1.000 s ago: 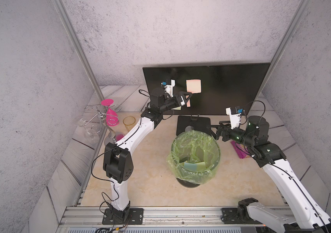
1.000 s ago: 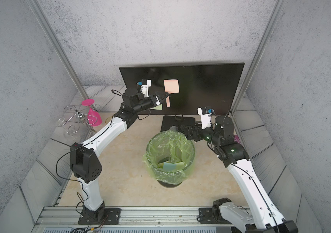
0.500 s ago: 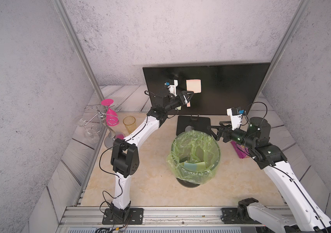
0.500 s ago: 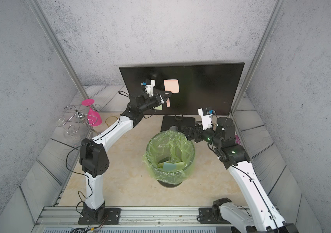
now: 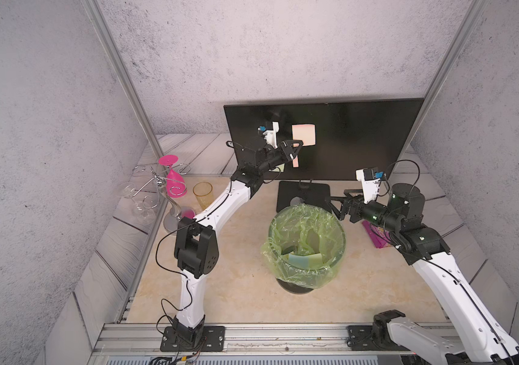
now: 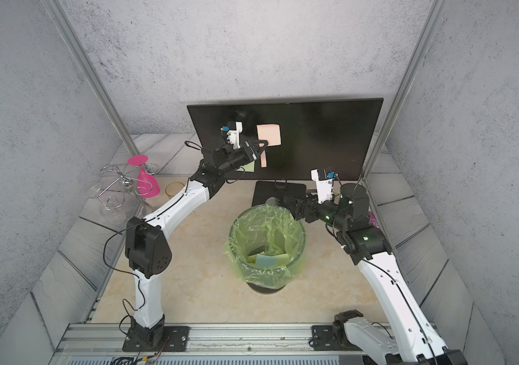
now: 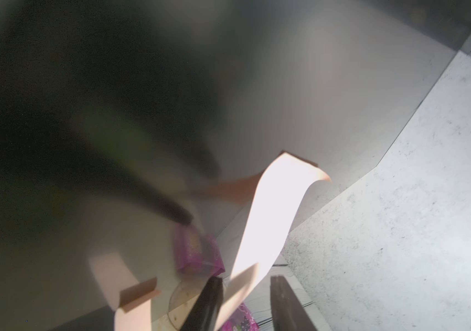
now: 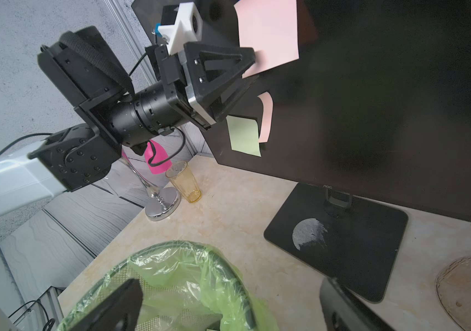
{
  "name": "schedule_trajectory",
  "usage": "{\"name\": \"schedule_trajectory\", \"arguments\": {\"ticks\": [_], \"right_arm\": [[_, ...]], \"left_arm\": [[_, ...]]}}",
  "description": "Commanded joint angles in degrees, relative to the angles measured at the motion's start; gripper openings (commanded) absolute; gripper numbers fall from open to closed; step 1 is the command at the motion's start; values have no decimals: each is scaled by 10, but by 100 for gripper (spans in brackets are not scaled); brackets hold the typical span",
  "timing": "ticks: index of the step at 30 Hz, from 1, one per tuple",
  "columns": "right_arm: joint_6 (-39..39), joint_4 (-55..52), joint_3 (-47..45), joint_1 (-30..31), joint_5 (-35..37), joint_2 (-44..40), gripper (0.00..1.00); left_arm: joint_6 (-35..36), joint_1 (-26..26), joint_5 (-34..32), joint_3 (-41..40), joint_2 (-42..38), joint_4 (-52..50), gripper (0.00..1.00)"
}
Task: Remove the sticky note from the monitor
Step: Tear off the sticky note from the monitor, then place the sticky note in the trash bin.
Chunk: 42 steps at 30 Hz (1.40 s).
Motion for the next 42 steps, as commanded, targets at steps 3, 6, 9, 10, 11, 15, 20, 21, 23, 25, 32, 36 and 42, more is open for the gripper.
{"name": "schedule_trajectory", "arguments": {"ticks": [3, 6, 9, 10, 11, 15, 20, 21, 23, 25, 32, 36, 42], "right_arm": [[6, 4, -4, -2, -8, -11, 99], [6, 4, -4, -2, -6, -12, 99], [5, 4, -4, -2, -5, -14, 99], [5, 5, -4, -2, -5, -14, 99], [5, 5, -5, -2, -4, -15, 99], [4, 4, -6, -3, -4, -17, 99], [2, 4, -8, -3, -4, -22, 99], [1, 4, -9, -3, -5, -23, 99], [0, 5, -9, -3, -4, -25, 99], [-3, 1, -8, -2, 0, -27, 99], [-21, -18, -4, -4, 33, -32, 99], [-20, -18, -4, -5, 59, -36, 99], [-27, -25, 4, -5, 88, -46, 99]], "left_arm": [[20, -2, -5, 29, 1, -6, 19], [23, -2, -5, 29, -2, -7, 6], [26, -2, -4, 27, -6, -8, 0], [27, -2, -4, 26, -8, -9, 0], [28, -2, -4, 24, -10, -9, 0], [32, -2, -6, 5, -25, -6, 0], [55, -5, -10, -45, -71, -3, 0], [60, -6, -12, -57, -83, -3, 0], [66, -8, -13, -82, -106, -2, 0], [70, -9, -9, -113, -133, -3, 0], [152, -32, 5, -214, -256, -105, 0], [211, -59, 3, -269, -321, -188, 0], [283, -103, 2, -342, -393, -317, 0]]}}
